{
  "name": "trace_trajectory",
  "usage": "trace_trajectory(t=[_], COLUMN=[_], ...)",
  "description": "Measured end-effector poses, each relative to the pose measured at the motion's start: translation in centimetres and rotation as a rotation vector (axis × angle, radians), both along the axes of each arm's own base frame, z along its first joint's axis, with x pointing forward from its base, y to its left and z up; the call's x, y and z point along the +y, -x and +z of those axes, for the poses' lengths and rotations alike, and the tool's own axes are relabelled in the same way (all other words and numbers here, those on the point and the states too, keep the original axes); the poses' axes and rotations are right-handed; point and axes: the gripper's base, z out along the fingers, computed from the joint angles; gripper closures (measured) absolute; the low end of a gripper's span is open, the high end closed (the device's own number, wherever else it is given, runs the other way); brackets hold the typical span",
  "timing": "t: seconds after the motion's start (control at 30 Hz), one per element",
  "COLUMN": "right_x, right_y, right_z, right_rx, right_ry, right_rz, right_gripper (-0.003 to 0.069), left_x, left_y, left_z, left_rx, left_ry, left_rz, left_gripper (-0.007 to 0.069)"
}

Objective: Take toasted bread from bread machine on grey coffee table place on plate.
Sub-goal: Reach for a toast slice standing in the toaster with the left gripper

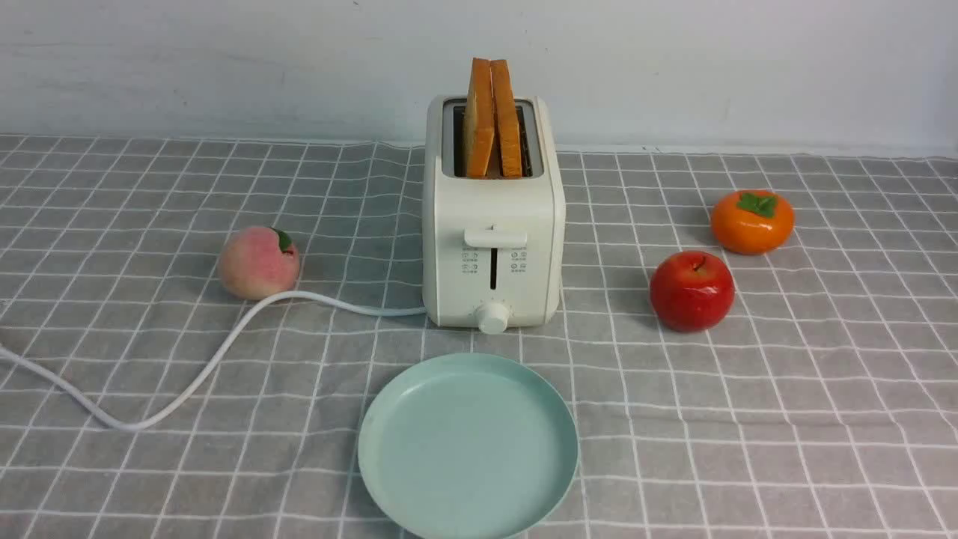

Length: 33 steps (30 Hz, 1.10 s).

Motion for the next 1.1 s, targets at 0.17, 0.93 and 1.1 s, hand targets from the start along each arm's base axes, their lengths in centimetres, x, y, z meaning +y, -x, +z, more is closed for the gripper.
trace_trajectory(t=[0.17,0.93,1.1], right_x=[0.0,0.0,0.0], right_y=[0.0,0.0,0.0], right_z=[0.0,0.0,0.0], right_rx=[0.000,0.000,0.000], right_ry=[0.000,-0.001,0.002], right_rz=[0.000,0.000,0.000], right_gripper=[0.0419,0.0419,0.0419], left_x=[0.0,-0.5,-0.5], left_y=[0.0,-0.3,0.0], left_z=[0.0,4.6,5.7], left_rx=[0.000,-0.491,-0.618], left_ry=[0.000,0.274,0.311], left_rz=[0.000,-0.033,-0.055], left_gripper=[0.0387,0.0386,0.0386])
